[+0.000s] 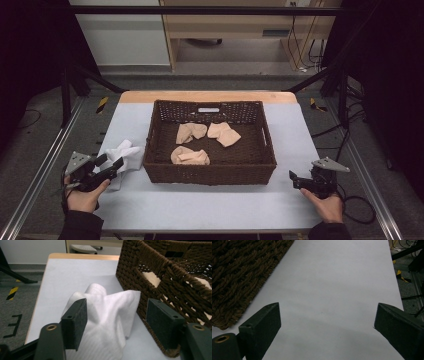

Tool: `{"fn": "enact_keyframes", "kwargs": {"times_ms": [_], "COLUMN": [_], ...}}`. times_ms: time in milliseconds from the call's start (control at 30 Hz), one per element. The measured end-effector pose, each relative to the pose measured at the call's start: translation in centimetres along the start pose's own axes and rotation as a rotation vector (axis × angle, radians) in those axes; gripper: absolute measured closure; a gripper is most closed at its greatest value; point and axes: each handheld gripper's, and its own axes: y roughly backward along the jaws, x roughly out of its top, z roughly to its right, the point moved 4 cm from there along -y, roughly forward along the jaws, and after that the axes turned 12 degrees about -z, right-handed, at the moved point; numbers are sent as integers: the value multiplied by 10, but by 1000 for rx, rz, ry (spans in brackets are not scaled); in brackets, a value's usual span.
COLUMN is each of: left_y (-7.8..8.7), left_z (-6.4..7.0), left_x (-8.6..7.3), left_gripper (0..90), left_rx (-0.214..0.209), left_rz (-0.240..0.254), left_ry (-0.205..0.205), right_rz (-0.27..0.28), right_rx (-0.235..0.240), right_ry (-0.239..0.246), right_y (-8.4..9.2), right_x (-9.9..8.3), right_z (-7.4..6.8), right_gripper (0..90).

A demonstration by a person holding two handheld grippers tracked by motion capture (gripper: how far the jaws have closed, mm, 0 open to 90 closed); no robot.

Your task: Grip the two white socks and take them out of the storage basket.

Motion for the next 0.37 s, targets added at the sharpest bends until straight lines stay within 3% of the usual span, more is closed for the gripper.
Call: {"fn": "enact_keyframes", "kwargs": {"times_ms": [367], "left_y": [7], "left_z": [-11], "left_x": [-22], "left_gripper": [268], "left_rx": [19], "left_rz": [-56], "left_ry": [5], "right_rz": [3], "right_rx": [0], "right_ry": [-13], "right_y": [2], "right_x": [-2], "right_z": [2], "right_gripper": [71]}}
